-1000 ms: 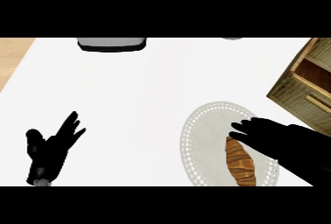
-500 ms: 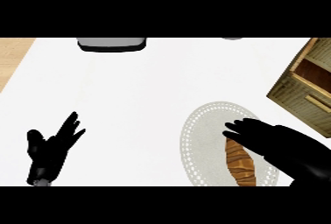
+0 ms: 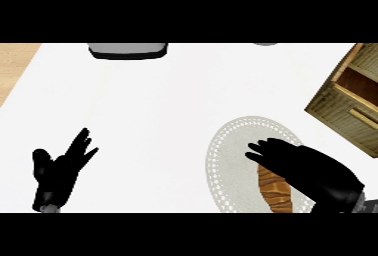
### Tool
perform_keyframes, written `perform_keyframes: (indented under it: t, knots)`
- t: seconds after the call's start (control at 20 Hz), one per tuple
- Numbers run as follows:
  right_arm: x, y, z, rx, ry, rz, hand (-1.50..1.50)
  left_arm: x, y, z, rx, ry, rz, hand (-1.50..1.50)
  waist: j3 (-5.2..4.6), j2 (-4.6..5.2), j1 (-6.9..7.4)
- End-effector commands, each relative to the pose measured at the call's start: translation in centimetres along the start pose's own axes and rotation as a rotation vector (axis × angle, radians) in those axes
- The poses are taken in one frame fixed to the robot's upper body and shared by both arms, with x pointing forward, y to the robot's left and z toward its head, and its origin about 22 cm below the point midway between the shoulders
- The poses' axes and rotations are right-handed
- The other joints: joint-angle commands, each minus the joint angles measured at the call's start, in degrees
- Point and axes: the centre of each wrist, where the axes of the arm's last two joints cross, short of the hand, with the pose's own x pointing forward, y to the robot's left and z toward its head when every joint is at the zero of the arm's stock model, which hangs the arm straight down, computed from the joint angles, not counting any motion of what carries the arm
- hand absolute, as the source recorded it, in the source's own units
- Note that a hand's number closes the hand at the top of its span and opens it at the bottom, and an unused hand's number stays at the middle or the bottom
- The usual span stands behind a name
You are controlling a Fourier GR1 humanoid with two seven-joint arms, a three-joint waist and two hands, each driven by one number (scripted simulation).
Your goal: Pick the croissant from the placemat and place it in the basket
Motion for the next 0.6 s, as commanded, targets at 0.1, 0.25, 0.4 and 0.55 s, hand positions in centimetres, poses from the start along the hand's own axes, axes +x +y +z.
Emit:
perform_keyframes:
  t: [0.1, 0.25, 0.4, 0.55]
  knots:
    - [-0.5, 0.7, -0.6, 0.062, 0.048, 0.049, -1.5, -2.7, 0.3, -0.1, -0.022, 0.178, -0.006, 0.0, -0.97, 0.78, -0.27]
    - [-0.6, 3.3, -1.2, 0.085, 0.059, 0.061, -1.5, -3.2, -0.8, 1.0, -0.027, 0.18, 0.004, 0.0, -0.93, 0.7, -0.13]
    - [-0.2, 3.5, -2.3, 0.071, 0.055, 0.032, -1.5, -3.8, 0.2, 0.9, -0.007, 0.191, -0.023, 0.0, -0.97, 0.77, -0.03]
    - [-0.7, 4.5, -1.7, 0.062, 0.035, 0.053, -1.5, -3.2, 0.2, 0.4, -0.012, 0.178, -0.022, 0.0, -0.94, 0.67, -0.42]
